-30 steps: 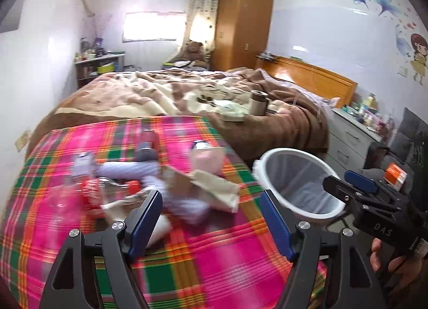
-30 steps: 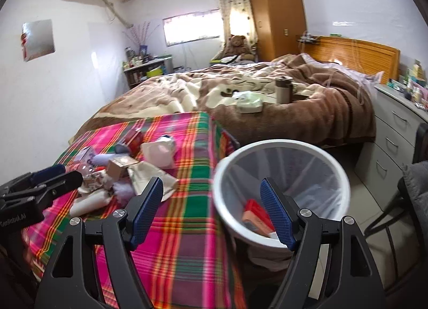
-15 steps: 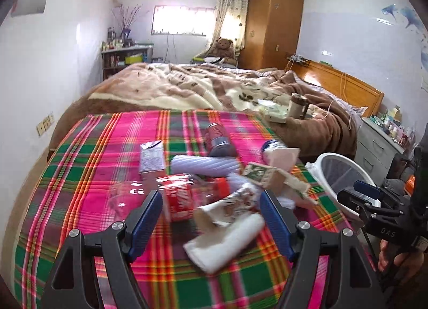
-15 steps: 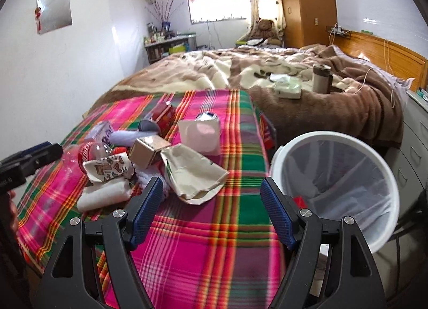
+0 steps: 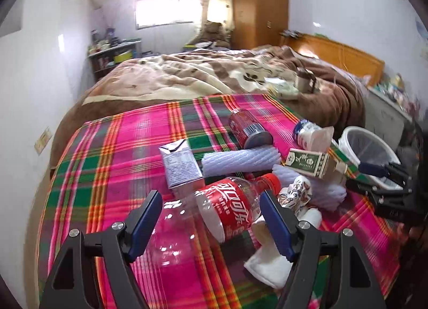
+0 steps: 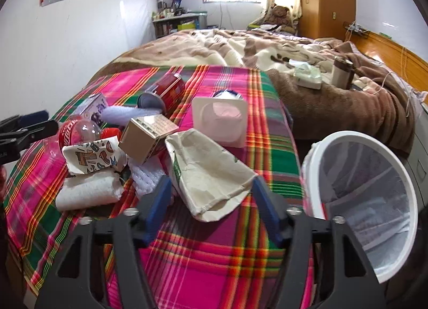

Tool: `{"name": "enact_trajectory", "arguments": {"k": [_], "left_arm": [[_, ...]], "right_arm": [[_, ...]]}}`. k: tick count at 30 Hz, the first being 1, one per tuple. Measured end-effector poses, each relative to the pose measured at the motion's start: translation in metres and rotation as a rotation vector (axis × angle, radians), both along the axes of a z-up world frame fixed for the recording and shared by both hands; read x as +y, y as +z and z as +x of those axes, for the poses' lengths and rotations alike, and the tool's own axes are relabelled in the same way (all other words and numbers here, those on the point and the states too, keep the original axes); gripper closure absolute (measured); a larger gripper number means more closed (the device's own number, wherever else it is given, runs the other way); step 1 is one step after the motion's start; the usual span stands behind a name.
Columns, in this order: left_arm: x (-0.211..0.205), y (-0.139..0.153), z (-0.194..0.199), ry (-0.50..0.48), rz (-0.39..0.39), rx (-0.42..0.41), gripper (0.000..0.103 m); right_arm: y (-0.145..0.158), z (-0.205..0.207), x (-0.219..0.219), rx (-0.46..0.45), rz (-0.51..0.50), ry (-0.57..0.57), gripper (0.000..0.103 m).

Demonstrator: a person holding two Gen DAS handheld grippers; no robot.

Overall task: Collect trash
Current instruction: 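Grasp the beige paper bag with the right tool while the left tool grasps the Coca-Cola bottle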

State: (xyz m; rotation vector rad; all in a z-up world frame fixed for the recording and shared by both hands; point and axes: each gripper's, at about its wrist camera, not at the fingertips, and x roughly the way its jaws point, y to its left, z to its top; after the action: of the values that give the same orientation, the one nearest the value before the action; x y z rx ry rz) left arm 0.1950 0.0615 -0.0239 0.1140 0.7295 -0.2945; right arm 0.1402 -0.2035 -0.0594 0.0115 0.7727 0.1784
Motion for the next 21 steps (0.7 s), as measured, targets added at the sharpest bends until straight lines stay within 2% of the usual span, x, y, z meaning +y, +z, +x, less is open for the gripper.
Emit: {"name": "enact_trajectory", "arguments": {"k": [3,7,10,12,14,18,21], "left_arm": [[-0.004,-0.006,0.009,-0.048,-0.010,0.037,0.028],[-0.015,-0.013,0.016,-0.081,0.046,0.067,0.028],[-0.022,-0.017,0.012,-0.128,0.052,0.099,0.028],[-0.027,-0.018,0.005,-0.147,0.044,0.104,0.028],[-0.031,-0.018,-0.001,-0.163,0.043,0.110,0.028],[-0.030,-0.017,-0.004,-0.165,0.035,0.125,0.028],[-0.022,-0.020,0.003,-0.115,0.014,0.151,0.028]], "right_arm": [[-0.002,0.001,0.005,0.017,0.000,0.026,0.050],[-0.004,0.003,0.007,0.042,0.009,0.047,0.064],[-0.005,0.000,0.007,0.054,0.025,0.055,0.068],[-0.005,-0.001,0.007,0.055,0.024,0.060,0.076],[-0.006,-0.004,0.006,0.057,0.023,0.054,0.079],[-0.006,-0.003,-0.001,0.060,0.042,0.038,0.084],[-0.006,-0.002,-0.003,0.065,0.053,0.027,0.084]]}}
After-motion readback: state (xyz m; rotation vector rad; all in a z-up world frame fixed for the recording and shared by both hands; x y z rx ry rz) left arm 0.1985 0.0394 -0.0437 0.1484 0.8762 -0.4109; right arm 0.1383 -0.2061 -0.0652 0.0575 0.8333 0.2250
